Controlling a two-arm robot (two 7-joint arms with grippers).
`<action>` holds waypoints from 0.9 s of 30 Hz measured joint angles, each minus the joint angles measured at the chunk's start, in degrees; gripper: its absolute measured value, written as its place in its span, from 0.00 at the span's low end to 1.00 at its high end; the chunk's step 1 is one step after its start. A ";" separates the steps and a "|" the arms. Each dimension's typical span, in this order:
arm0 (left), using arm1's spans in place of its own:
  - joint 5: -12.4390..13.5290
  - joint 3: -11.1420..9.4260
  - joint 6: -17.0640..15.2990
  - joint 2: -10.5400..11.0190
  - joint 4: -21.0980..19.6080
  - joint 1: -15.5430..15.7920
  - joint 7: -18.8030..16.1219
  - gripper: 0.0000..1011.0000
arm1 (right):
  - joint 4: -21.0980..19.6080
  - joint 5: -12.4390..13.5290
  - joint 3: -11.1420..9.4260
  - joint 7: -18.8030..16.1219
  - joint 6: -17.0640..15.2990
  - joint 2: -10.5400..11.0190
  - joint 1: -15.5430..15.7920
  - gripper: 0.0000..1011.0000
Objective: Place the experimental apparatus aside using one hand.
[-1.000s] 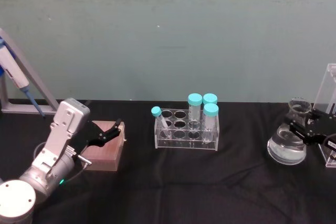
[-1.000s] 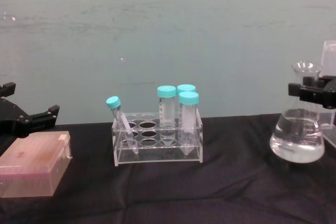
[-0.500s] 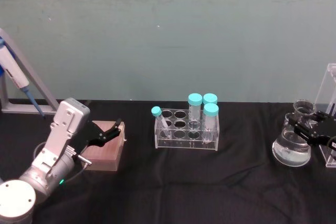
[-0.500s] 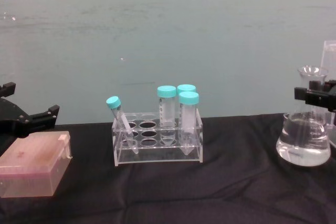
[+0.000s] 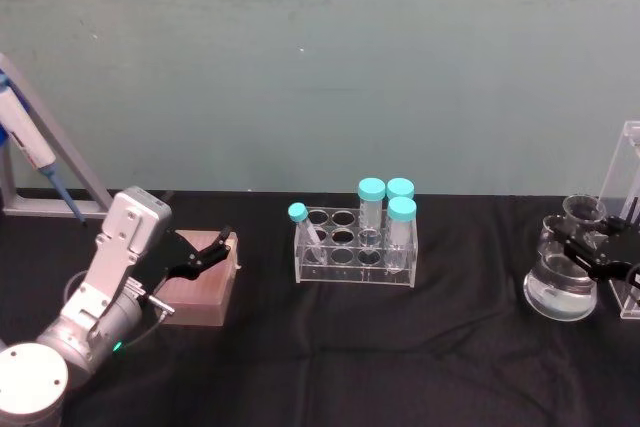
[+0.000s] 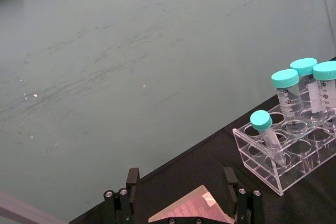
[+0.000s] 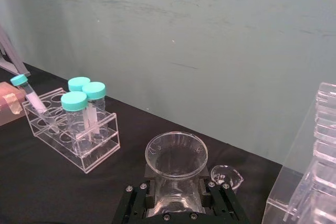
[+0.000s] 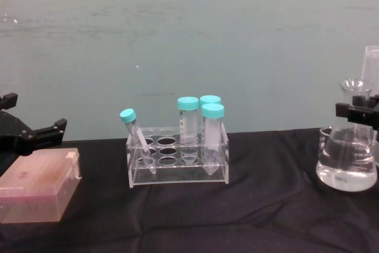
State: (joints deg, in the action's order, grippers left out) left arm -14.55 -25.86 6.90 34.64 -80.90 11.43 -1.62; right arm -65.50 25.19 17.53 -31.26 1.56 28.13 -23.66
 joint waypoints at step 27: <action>0.00 0.00 0.00 0.00 0.00 0.00 0.00 0.99 | 2.16 -0.77 -0.53 -0.33 0.04 -1.07 -1.08 0.45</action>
State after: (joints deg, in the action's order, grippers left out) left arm -14.55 -25.86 6.91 34.64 -80.90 11.43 -1.62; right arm -63.34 24.42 17.00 -31.59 1.60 27.06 -24.73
